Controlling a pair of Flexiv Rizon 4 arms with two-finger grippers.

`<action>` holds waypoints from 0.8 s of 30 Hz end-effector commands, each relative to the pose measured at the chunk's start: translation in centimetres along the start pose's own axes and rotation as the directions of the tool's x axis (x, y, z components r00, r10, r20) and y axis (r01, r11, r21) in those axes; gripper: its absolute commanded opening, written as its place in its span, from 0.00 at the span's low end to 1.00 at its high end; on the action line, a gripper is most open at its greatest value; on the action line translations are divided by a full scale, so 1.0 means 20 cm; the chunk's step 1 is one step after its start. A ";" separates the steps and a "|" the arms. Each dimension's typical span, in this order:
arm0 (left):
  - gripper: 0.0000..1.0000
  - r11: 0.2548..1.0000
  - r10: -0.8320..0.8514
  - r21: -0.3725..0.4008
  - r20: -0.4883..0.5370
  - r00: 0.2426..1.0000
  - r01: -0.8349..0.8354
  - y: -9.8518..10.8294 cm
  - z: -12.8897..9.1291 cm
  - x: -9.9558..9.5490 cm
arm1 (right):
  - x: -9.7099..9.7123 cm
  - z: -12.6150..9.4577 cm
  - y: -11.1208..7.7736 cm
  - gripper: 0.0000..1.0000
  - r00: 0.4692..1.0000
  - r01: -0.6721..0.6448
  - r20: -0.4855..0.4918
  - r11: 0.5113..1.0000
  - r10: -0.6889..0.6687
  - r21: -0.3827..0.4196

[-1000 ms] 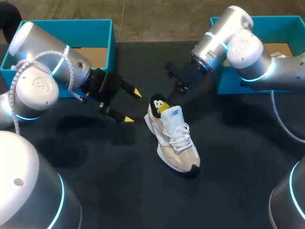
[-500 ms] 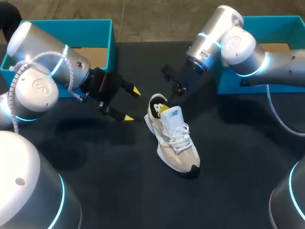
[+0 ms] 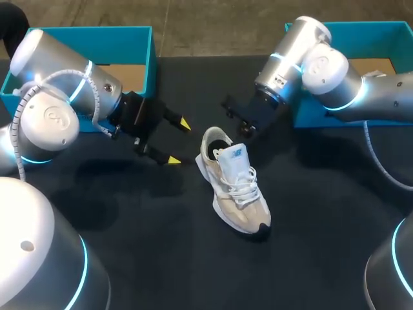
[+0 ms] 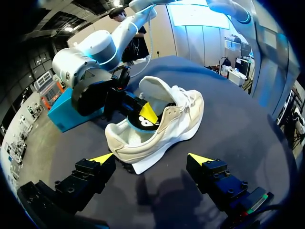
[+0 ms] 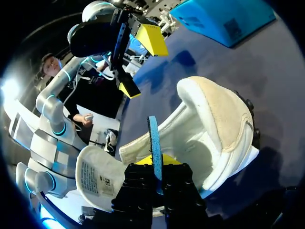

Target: Take the shoe out of the shoebox, open the shoe tongue, remove and reinsert the insole, then place the shoe into the shoebox

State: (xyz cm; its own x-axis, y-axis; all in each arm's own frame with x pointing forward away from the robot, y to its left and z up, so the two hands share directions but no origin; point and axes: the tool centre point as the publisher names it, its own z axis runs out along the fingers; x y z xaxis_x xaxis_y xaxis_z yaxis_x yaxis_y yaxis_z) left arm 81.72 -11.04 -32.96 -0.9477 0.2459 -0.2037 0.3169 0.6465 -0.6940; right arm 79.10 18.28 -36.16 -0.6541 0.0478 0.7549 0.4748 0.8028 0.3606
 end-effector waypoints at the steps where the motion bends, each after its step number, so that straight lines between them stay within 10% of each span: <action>1: 1.00 1.000 0.002 0.001 -0.004 1.000 -0.002 0.00 0.00 -0.01 | 0.02 -0.01 0.02 0.29 1.000 0.011 0.021 1.000 -0.011 -0.002; 24: 1.00 1.000 0.009 0.012 -0.006 1.000 -0.009 0.00 0.02 0.01 | 0.09 -0.09 0.11 0.47 0.990 0.059 0.126 0.998 -0.056 -0.021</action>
State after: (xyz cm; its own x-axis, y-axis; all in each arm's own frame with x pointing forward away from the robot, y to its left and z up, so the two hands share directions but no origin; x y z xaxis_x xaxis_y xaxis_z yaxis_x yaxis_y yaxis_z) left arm 81.49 -11.24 -33.09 -0.9449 0.2556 -0.2044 0.3236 0.6368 -0.6998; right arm 80.35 19.30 -33.65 -0.7391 0.0649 0.6705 0.4462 0.7928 0.4151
